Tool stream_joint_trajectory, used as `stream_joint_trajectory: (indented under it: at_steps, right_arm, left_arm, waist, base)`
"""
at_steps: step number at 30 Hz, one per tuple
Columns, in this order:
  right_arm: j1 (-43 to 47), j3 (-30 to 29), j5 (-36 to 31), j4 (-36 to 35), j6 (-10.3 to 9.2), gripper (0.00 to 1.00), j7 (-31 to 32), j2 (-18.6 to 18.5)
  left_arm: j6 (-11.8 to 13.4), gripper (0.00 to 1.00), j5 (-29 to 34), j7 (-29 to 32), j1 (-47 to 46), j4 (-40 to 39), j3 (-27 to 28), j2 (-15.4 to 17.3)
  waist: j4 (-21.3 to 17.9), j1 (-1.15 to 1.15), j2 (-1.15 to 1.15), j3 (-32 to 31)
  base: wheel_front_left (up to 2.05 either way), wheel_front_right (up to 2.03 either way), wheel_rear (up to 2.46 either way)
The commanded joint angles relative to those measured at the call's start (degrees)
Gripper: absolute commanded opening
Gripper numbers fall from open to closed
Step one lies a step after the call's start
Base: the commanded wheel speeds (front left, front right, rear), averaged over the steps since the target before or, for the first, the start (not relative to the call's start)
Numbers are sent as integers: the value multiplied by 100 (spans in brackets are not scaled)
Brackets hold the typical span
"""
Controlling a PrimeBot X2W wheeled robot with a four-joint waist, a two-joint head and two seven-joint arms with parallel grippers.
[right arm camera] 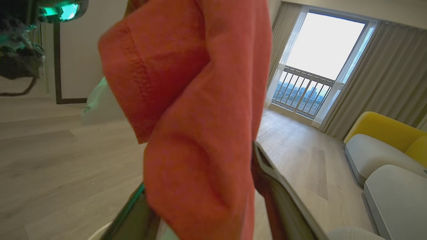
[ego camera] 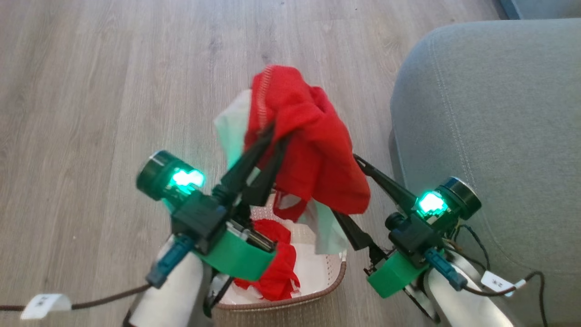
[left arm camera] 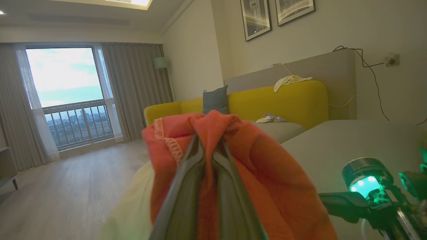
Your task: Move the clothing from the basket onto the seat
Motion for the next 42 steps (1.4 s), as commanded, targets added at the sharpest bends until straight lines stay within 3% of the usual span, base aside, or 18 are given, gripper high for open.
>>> stream_joint_trajectory:
  at_steps: [1,20,21,22,23,42]
  right_arm:
    - [-259,34,-58,-111,-1,100,-36,37]
    - [-508,-453,-361,430,-1,100,-36,456]
    - [-513,-484,-373,460,-1,96,-36,481]
    - [-518,-519,-389,486,-1,29,-36,502]
    - [-517,-579,-401,498,-1,0,-36,525]
    - [-357,-1449,253,169,-1,0,-36,661]
  left_arm:
    - [-1,0,65,-28,-365,-169,66,36]
    - [-59,0,-16,-28,-374,25,-970,57]
    - [-59,0,-39,-28,-370,24,-993,57]
    - [-60,0,-58,-28,-366,25,-1009,56]
    - [-60,0,-73,-28,-361,25,-1025,56]
    - [-61,0,-201,-28,-146,640,-868,209]
  waist:
    - [42,0,0,47]
    - [173,0,0,81]
    - [183,0,0,72]
    - [193,0,0,62]
    - [206,0,0,52]
    - [326,0,0,11]
  base:
    - [0,0,0]
    - [0,0,0]
    - [0,0,0]
    - [0,0,0]
    - [0,0,0]
    - [0,0,0]
